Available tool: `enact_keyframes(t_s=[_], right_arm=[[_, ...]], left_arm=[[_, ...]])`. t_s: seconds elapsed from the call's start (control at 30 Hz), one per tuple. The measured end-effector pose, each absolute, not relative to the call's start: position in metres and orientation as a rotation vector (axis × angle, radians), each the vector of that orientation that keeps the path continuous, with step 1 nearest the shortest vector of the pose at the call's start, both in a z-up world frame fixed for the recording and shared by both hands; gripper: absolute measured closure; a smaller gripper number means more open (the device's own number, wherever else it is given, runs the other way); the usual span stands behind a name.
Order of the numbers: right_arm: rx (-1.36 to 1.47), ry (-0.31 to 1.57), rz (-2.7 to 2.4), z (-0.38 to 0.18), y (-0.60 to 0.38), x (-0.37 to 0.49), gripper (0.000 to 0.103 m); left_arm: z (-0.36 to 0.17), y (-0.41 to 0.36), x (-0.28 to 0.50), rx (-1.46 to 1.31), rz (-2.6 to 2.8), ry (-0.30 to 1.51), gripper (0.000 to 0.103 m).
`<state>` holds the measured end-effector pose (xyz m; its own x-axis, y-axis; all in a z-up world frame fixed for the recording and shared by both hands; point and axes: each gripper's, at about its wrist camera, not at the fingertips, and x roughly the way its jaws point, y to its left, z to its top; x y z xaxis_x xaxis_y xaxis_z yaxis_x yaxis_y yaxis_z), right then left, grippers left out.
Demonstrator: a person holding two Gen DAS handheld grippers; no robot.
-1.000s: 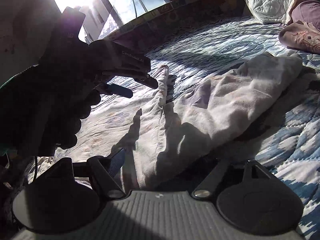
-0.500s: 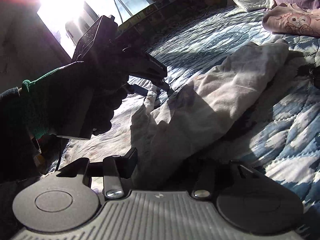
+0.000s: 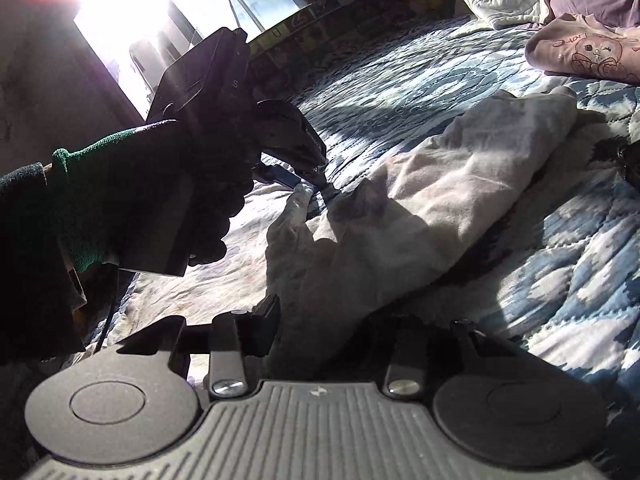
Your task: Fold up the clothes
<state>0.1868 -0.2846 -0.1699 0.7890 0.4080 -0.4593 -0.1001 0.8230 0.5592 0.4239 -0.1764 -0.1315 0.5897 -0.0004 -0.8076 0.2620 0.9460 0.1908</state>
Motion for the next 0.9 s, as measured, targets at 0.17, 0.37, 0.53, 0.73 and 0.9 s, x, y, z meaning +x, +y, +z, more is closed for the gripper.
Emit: enact_keyframes(t_s=[0.17,0.37,0.53,0.73,0.9], right_arm=[[0.391,0.530,0.266,-0.158,-0.272,0.178,0.075],[0.147,0.405,0.263,-0.142,-0.247,0.164,0.077],[-0.016,0.332,0.299,-0.136,-0.223,0.153,0.078],[-0.135,0.290,0.393,-0.135,-0.194,0.145,0.078],[-0.205,0.302,0.480,-0.139,-0.169,0.145,0.078]], left_arm=[[-0.120,-0.156,0.424,0.219,-0.170,0.921,0.096],[-0.104,-0.124,0.420,0.050,-0.188,0.888,0.096],[-0.094,-0.088,0.410,-0.094,-0.194,0.844,0.096],[-0.095,-0.049,0.398,-0.152,-0.158,0.816,0.096],[-0.109,-0.021,0.393,-0.224,-0.128,0.810,0.096]])
